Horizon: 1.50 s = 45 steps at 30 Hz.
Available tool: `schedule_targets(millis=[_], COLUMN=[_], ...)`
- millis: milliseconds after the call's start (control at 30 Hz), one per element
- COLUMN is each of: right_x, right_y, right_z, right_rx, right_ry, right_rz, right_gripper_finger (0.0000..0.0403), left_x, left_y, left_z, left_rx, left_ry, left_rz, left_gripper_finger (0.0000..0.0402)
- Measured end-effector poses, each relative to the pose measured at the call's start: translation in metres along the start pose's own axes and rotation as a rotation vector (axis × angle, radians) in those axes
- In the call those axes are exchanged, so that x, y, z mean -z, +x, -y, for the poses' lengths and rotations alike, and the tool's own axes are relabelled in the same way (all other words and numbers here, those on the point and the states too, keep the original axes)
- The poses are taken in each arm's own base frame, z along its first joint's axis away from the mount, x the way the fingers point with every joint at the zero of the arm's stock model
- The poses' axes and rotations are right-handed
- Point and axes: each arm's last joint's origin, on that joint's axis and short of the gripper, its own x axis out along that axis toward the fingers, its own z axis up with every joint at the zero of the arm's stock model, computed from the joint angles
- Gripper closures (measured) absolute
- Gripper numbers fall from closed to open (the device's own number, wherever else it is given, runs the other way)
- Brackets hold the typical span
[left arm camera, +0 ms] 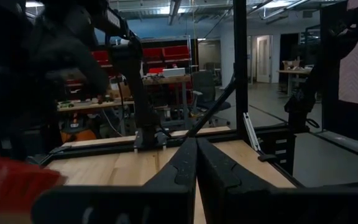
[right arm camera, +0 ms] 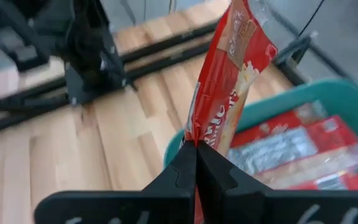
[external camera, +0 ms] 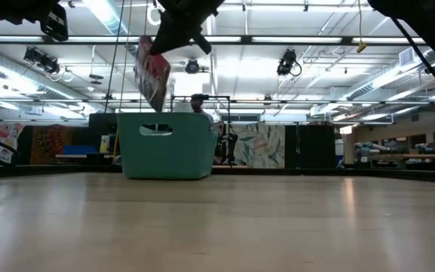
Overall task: Sort popcorn bags into baskets
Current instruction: Put the red popcorn bag into the green bin
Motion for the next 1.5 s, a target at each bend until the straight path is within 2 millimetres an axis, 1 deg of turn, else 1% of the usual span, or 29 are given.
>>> schedule_targets(millis=[100,200,300,400,467,567,667,767,833,967,1133,1300,1367,1500], right_x=[0.004,0.001,0.003,-0.002,-0.001,0.003,0.009,0.022,0.029,0.045,0.054,0.052,0.054,0.053], right_y=[0.005,0.006,0.011,0.015,0.021,0.034,0.044,0.057,0.065,0.076,0.080,0.073,0.070,0.067], right_z=[0.002,0.005,0.011,0.018,0.023,0.034,0.048,0.065,0.076,0.098,0.115,0.124,0.127,0.127], right_rx=[-0.025,-0.035,-0.023,-0.023,-0.028,-0.062,-0.050,-0.019,-0.011,0.008,0.034,0.075,0.096,0.104], right_ry=[0.002,0.014,0.021,0.040,0.064,0.103,0.152,0.204,0.253,0.356,0.380,0.390,0.392,0.384], right_rz=[-0.029,0.011,0.007,0.062,0.102,0.109,0.140,0.110,0.128,0.093,0.040,-0.052,-0.106,-0.123], right_gripper_finger=[0.0395,0.0395,0.0395,0.0395,0.0395,0.0395,0.0394,0.0394,0.0394,0.0389,0.0357,0.0327,0.0322,0.0322], left_x=[0.000,0.000,0.001,0.002,0.002,0.002,0.002,0.002,0.002,0.002,0.003,0.003,0.003,0.003], left_y=[0.000,0.000,0.000,0.000,0.000,0.000,0.000,0.000,0.000,0.000,0.000,0.000,0.000,0.000], left_z=[0.000,0.000,0.000,0.000,0.000,0.000,0.000,0.000,0.000,0.000,0.000,0.000,0.000,0.000], left_rx=[0.000,0.000,0.002,0.002,0.002,0.003,0.002,0.003,0.003,0.003,0.003,0.005,0.004,0.004], left_ry=[0.000,0.000,0.005,0.009,0.008,0.009,0.010,0.011,0.011,0.011,0.015,0.014,0.011,0.011], left_rz=[0.000,0.000,-0.010,-0.016,-0.015,-0.015,-0.017,-0.018,-0.018,-0.018,-0.024,-0.031,-0.031,-0.031], left_gripper_finger=[0.0388,0.0388,0.0388,0.0388,0.0388,0.0388,0.0388,0.0388,0.0388,0.0388,0.0388,0.0388,0.0388,0.0388])
